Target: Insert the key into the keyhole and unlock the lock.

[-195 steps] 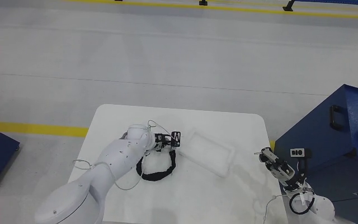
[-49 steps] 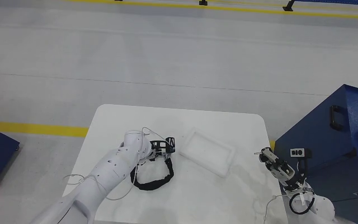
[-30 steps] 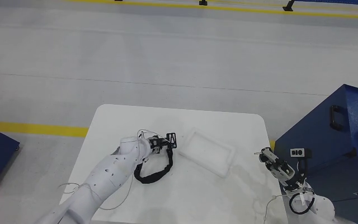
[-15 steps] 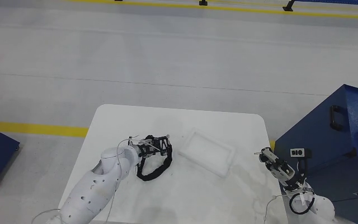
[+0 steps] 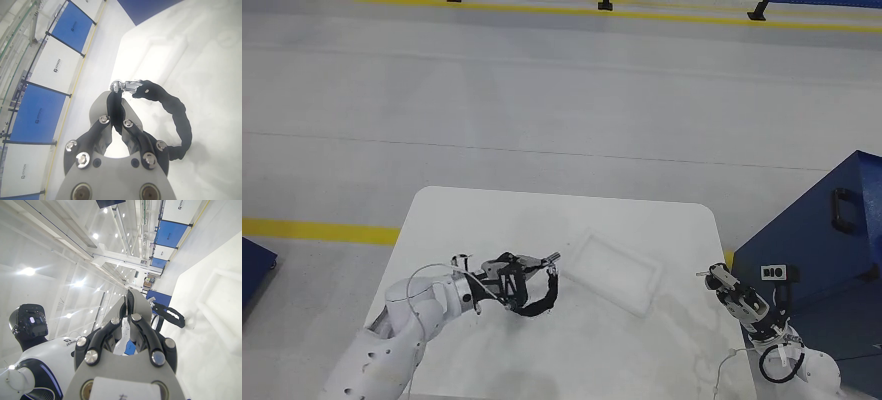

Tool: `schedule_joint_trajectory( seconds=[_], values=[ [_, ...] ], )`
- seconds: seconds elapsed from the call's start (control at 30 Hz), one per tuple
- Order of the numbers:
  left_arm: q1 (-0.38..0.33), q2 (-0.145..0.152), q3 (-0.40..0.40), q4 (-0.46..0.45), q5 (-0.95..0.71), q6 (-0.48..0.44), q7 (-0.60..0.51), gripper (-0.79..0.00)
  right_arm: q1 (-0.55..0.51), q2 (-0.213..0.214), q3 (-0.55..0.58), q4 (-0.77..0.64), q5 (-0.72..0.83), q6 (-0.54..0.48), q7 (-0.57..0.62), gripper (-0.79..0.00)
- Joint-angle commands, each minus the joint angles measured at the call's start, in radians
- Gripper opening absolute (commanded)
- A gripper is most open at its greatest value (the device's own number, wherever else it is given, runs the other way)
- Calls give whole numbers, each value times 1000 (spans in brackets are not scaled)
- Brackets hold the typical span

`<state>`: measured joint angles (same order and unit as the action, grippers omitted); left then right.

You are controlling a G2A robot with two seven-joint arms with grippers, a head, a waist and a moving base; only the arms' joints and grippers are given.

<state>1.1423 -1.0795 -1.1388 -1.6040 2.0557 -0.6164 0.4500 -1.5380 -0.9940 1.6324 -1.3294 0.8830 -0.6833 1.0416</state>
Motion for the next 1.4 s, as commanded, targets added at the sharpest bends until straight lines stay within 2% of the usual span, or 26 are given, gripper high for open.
schedule_joint_trajectory(
  seconds=[0.0, 0.33, 0.63, 1.2, 1.37],
  values=[
    [-4, 2, 1, 17, -17, 0, 80, -785, 0, 0, 0, 0, 0, 0, 0, -785],
    [-75, 5, 51, 167, -60, -9, 477, -785, 0, 0, 0, 0, 0, 0, 0, -785],
    [-164, -5, 143, 301, -52, -18, 717, -785, 0, 0, 0, 0, 0, 0, 0, -785],
    [-169, -6, 147, 306, -48, -22, 721, -785, 0, 0, 0, 0, 0, 0, 0, -785],
    [-125, -20, 187, 303, -240, -41, 713, -785, 0, 0, 0, 0, 0, 0, 0, -785]
  ],
)
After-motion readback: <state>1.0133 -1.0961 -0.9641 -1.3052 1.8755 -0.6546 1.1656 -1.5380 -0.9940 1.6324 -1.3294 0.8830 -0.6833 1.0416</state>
